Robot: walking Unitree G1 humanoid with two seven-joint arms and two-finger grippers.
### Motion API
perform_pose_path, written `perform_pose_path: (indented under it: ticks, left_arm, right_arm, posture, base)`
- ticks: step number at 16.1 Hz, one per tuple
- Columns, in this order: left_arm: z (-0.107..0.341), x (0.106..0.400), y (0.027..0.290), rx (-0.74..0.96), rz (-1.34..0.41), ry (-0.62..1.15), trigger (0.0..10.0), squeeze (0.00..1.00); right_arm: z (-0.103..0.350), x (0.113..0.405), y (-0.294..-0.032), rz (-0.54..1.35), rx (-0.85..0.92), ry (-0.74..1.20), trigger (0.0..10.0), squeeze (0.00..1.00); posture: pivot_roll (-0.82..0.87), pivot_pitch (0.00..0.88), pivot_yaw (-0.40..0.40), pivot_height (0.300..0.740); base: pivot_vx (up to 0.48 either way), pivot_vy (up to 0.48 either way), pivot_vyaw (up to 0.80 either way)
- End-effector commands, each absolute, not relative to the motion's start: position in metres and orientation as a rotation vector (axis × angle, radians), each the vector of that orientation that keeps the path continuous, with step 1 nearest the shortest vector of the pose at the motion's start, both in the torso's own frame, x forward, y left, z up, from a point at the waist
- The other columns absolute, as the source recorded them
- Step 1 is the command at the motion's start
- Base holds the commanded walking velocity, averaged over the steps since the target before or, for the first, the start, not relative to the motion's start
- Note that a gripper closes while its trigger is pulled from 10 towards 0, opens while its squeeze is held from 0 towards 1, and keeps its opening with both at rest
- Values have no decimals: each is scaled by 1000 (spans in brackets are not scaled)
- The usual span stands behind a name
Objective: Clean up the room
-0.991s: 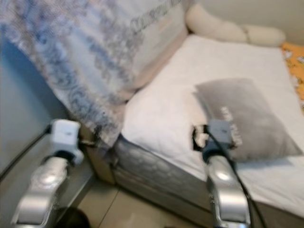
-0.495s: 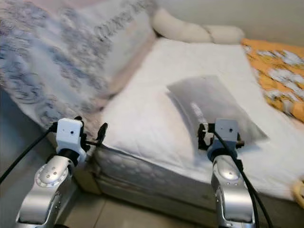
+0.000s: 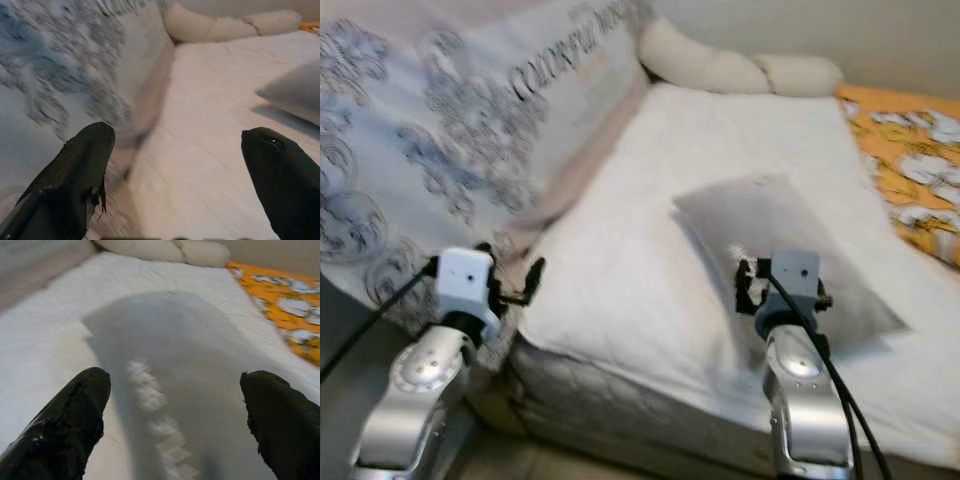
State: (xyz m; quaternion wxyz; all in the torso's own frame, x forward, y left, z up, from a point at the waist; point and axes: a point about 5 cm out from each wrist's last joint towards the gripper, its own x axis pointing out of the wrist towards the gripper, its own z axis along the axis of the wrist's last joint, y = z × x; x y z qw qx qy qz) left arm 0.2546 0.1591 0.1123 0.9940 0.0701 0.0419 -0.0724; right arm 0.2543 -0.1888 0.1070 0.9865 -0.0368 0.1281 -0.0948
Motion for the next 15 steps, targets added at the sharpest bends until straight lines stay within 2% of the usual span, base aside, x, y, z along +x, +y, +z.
perform_pose_path:
  ticks: [1,5,8,15]
  left_arm:
    - [112,256,159,139,-151,90,10000,0]
    - [111,256,157,141,-159,91,10000,0]
    - [110,255,157,142,-151,91,10000,0]
    - [110,253,159,154,-138,102,10000,0]
  right_arm:
    - [111,255,-189,-187,-85,243,10000,0]
    - [110,254,-187,-173,-108,238,10000,0]
    - [111,256,-184,-139,-129,229,10000,0]
    - [109,257,-183,-136,-128,239,10000,0]
  posture:
    - [11,0,2,740]
    - [9,0,2,740]
    - [15,0,-4,740]
    - [25,0,-6,740]
  base:
    - [424,0,-725]
    - [424,0,-672]
    - [397,0,0]
    - [0,0,0]
